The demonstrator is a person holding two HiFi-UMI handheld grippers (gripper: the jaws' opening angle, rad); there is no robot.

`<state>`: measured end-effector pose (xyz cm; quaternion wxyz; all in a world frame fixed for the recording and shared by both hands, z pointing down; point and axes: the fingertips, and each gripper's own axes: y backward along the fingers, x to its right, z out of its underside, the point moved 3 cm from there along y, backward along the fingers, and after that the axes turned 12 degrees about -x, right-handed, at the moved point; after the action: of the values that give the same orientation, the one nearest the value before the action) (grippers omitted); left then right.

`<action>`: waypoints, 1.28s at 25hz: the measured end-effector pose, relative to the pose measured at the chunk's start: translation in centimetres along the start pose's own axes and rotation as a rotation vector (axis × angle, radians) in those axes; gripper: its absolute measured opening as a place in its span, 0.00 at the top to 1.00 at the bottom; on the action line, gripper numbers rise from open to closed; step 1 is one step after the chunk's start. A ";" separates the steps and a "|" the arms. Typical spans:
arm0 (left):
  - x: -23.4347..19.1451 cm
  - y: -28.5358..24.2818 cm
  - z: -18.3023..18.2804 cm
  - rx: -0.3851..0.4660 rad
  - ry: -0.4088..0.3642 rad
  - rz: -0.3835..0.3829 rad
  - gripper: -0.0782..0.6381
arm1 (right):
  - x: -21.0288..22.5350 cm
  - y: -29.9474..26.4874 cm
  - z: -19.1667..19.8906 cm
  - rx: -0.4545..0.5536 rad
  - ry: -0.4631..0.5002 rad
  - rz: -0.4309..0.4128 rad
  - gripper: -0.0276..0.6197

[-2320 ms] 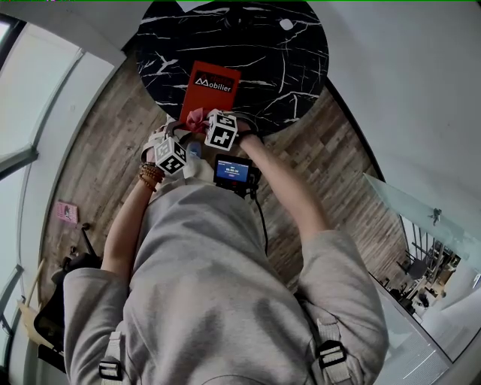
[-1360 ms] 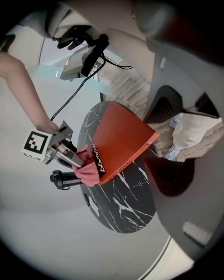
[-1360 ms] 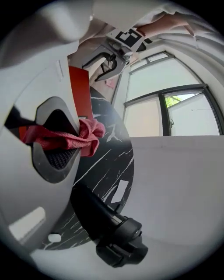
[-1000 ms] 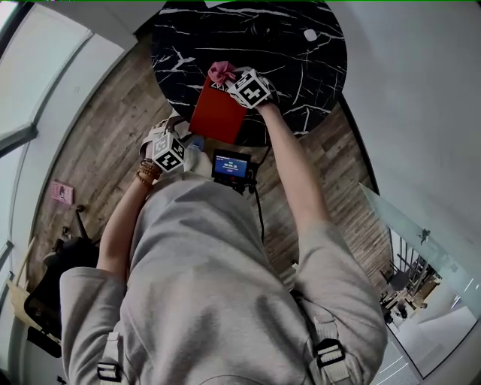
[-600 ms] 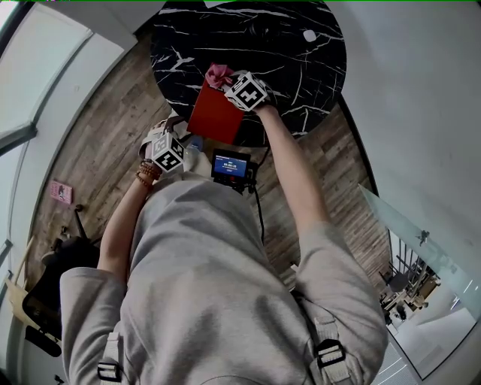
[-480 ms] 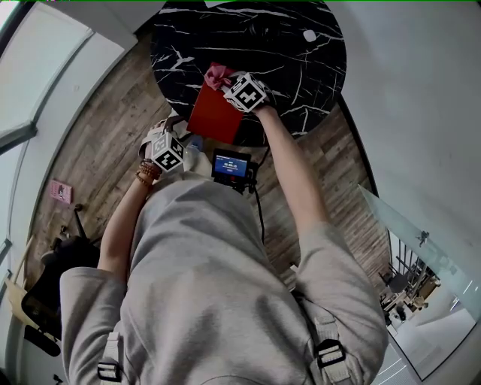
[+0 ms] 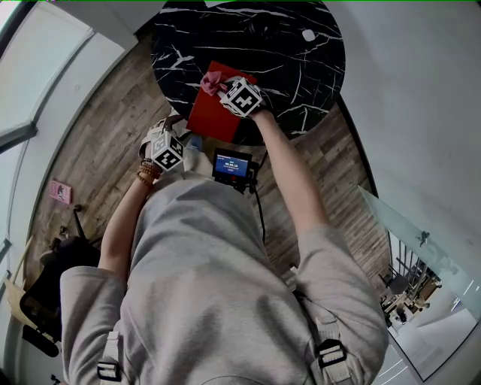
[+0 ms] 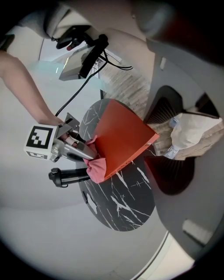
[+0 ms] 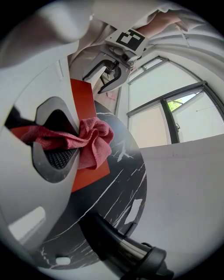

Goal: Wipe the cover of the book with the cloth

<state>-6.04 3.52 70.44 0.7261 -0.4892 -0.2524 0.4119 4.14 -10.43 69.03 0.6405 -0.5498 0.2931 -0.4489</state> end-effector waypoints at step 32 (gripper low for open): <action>0.0 0.0 0.1 -0.004 0.029 -0.005 0.58 | -6.6 -0.4 0.5 -0.035 0.090 -0.091 0.86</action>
<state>-6.07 3.57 70.48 0.7296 -0.4960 -0.2441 0.4026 1.68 -4.32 68.70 0.5960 -0.5529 0.3042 -0.4966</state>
